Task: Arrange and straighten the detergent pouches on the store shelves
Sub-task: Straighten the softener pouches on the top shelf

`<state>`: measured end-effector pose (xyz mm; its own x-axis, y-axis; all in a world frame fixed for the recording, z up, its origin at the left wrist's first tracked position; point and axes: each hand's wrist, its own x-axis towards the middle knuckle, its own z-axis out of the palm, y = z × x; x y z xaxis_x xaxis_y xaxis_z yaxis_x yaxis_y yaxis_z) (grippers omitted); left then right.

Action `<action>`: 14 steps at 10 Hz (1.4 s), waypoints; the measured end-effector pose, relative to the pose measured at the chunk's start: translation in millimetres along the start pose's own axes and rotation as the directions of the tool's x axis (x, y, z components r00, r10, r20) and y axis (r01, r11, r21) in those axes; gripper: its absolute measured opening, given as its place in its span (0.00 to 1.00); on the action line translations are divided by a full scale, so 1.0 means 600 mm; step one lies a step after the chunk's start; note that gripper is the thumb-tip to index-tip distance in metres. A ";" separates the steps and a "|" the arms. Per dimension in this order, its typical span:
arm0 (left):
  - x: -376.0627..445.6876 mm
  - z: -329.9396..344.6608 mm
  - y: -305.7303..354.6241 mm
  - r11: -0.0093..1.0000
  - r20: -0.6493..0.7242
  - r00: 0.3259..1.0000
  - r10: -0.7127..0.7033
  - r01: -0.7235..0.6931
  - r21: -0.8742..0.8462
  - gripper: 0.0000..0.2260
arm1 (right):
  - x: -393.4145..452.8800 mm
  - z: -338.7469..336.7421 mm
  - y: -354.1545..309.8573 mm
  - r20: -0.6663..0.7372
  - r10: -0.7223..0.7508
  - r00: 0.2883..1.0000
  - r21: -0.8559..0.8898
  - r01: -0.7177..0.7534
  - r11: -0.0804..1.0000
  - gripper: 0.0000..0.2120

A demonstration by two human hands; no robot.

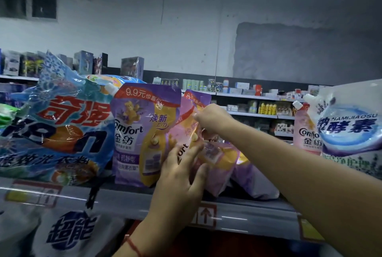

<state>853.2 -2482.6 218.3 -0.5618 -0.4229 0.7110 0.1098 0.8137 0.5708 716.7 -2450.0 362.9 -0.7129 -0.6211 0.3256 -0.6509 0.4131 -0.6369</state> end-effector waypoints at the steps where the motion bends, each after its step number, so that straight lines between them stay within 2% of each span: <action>1: 0.000 0.012 -0.007 1.000 0.010 1.000 0.006 -0.006 0.003 0.31 | -0.012 -0.022 -0.010 -0.042 0.038 0.998 0.118 -0.033 0.993 0.13; 2: -0.002 0.020 -0.005 0.997 -0.009 0.997 0.071 -0.071 0.042 0.33 | -0.028 -0.046 -0.015 -0.122 0.063 0.991 0.187 -0.039 0.981 0.14; 3: 0.007 0.019 0.001 1.000 -0.004 1.000 -0.011 0.011 0.002 0.34 | -0.040 -0.068 -0.018 -0.146 0.069 0.987 0.305 -0.021 0.952 0.11; 5: 0.018 0.021 0.032 0.990 0.065 0.997 -0.037 0.046 -0.133 0.41 | -0.065 -0.087 -0.016 -0.165 0.018 0.986 0.432 0.056 0.900 0.11; 7: 0.043 0.040 0.017 0.957 0.066 0.995 -0.078 0.094 -0.275 0.53 | -0.086 -0.077 -0.001 -0.207 0.008 0.978 0.536 0.107 0.837 0.26; 8: 0.051 0.048 0.021 0.954 0.063 0.995 -0.080 0.094 -0.285 0.57 | -0.092 -0.074 0.009 -0.171 -0.005 0.985 0.603 0.109 0.790 0.19; 9: 0.059 0.048 0.026 0.968 -0.005 1.000 -0.003 0.001 -0.251 0.57 | -0.102 -0.074 0.018 -0.156 0.011 0.988 0.660 0.095 0.745 0.17; 10: 0.067 0.041 0.025 0.993 -0.020 0.995 0.100 -0.101 -0.064 0.55 | -0.103 -0.077 0.031 -0.147 0.066 0.987 0.734 0.064 0.676 0.16; 11: 0.070 0.035 0.016 0.969 0.036 0.986 0.163 -0.167 0.180 0.51 | -0.098 -0.069 0.054 -0.119 0.145 0.982 0.798 0.008 0.603 0.16; 12: 0.068 0.035 -0.002 0.907 0.142 0.982 0.126 -0.172 0.384 0.46 | -0.093 -0.049 0.068 -0.071 0.195 0.978 0.813 -0.056 0.579 0.15; 13: 0.067 0.032 -0.017 0.886 0.195 0.981 0.025 -0.112 0.450 0.42 | -0.087 -0.036 0.074 -0.050 0.160 0.986 0.767 -0.064 0.638 0.15; 14: 0.066 0.025 -0.017 0.878 0.192 0.981 -0.013 -0.080 0.472 0.46 | -0.083 -0.035 0.075 -0.111 0.057 0.992 0.636 0.027 0.771 0.15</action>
<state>817.3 -2501.7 234.7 -0.7101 -0.3494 0.6113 -0.2454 0.9365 0.2503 717.4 -2386.9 332.9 -0.7737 -0.5184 0.3643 -0.3548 -0.1219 -0.9269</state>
